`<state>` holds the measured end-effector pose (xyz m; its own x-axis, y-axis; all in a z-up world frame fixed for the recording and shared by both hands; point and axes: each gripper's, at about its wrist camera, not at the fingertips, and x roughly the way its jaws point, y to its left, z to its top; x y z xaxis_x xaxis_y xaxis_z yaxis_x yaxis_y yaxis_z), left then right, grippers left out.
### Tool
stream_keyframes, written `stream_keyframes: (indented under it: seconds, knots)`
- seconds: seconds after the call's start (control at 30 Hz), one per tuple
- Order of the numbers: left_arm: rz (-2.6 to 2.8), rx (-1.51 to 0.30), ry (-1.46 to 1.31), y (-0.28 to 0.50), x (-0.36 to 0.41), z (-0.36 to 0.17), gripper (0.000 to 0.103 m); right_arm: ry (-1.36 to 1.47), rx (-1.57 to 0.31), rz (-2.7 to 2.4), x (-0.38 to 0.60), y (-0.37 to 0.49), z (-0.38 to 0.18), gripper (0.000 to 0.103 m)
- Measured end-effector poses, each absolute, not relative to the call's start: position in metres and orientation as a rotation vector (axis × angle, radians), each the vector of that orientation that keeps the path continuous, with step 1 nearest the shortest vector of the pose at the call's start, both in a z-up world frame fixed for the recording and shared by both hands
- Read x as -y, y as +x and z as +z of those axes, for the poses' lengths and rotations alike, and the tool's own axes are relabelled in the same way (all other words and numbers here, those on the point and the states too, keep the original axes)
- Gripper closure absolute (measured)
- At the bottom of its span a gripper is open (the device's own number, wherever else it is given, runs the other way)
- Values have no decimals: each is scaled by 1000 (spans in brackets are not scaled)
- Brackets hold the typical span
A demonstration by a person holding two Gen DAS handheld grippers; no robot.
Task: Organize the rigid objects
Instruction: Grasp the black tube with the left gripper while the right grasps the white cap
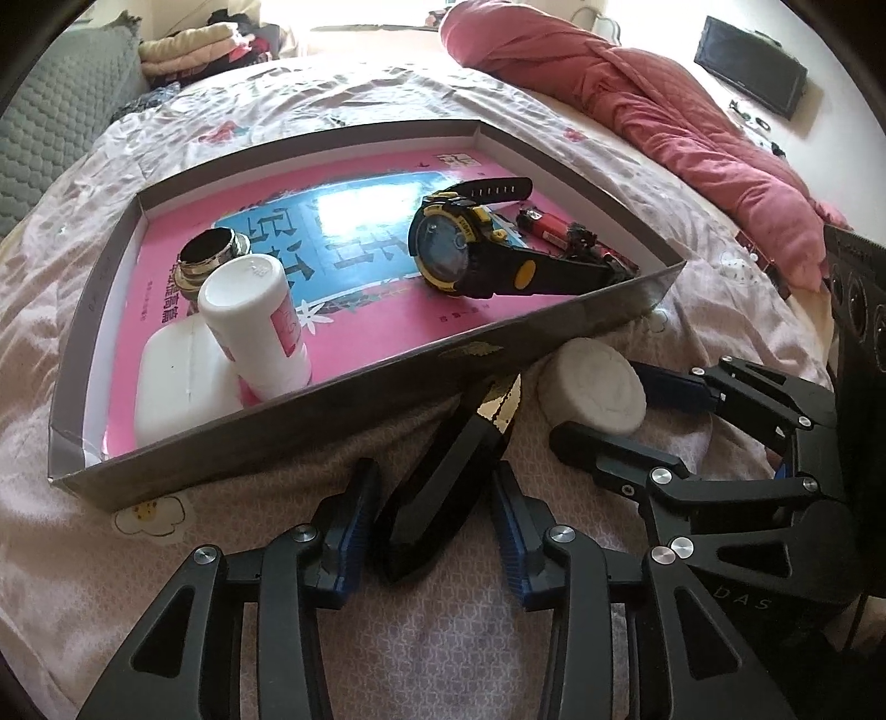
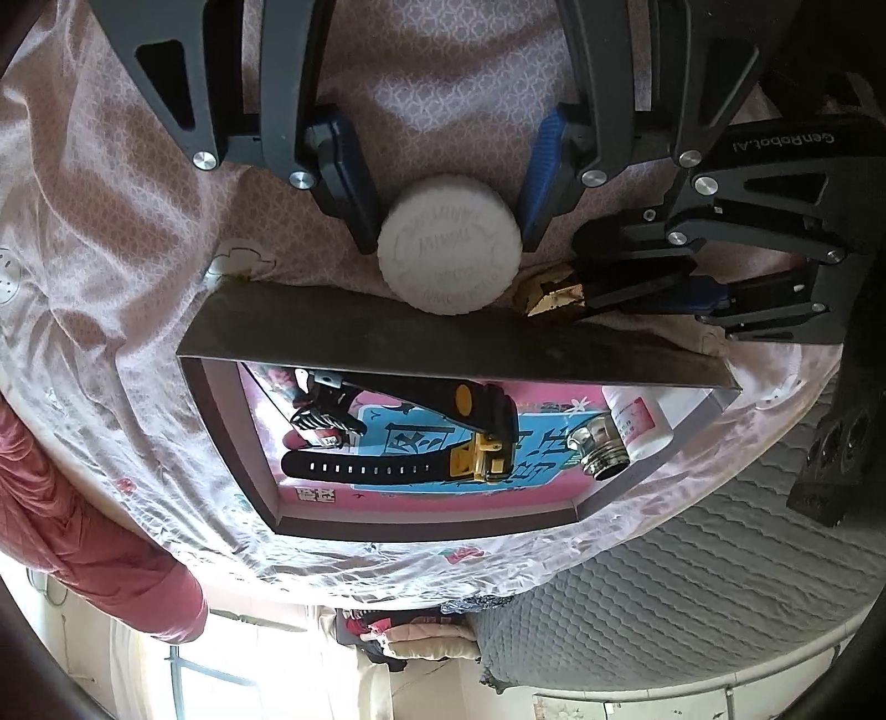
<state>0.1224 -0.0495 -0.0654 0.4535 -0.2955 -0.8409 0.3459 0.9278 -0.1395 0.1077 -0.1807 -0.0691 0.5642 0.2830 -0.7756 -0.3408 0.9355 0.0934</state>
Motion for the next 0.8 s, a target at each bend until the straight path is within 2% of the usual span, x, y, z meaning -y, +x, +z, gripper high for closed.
stream_keyframes:
  seconds: [0.23, 0.67, 0.8]
  knots:
    - [-356, -1008, 92, 117, 58, -65, 63, -48, -885, 378, 186, 105, -66, 54]
    - [-394, -998, -53, 99, 50, -55, 79, -37, -859, 385, 194, 97, -58, 54]
    - [-407, -987, -95, 96, 50, -51, 80, -31, -846, 387, 196, 96, -54, 54]
